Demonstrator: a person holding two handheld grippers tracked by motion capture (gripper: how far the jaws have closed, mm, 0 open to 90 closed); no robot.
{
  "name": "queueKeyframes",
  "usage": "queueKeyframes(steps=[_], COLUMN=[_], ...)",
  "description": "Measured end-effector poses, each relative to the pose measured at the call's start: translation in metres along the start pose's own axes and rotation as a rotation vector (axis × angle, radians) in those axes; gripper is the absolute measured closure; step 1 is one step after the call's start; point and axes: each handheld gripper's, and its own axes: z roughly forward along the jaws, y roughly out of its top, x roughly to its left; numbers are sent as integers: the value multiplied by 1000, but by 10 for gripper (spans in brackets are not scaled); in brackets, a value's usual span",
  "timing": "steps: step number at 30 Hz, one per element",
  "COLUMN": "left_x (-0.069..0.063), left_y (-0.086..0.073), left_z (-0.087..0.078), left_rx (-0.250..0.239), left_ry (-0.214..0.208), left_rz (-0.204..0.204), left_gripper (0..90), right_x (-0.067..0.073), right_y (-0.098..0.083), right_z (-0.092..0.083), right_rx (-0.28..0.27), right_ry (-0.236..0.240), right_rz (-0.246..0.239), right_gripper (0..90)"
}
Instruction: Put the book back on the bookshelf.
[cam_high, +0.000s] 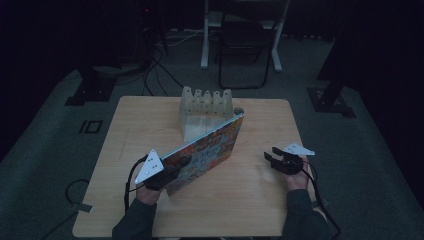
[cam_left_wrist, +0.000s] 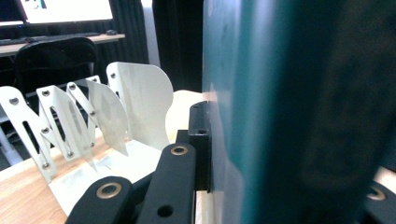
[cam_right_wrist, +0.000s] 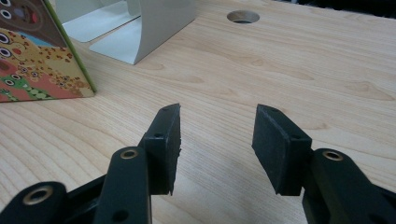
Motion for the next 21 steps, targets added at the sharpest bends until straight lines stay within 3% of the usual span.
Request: queueKeyframes(steps=[8,21], left_x=[5,4], left_y=[1,5], left_z=[-6,-10], left_rx=[-11,-10], left_ry=[26,50], left_rz=[-20,-6], left_gripper=[817,818], right_x=[0,0], right_y=[0,0], right_z=[1,1], right_rx=[2,2], right_ry=[2,2], right_rz=[0,1], right_gripper=[513,513])
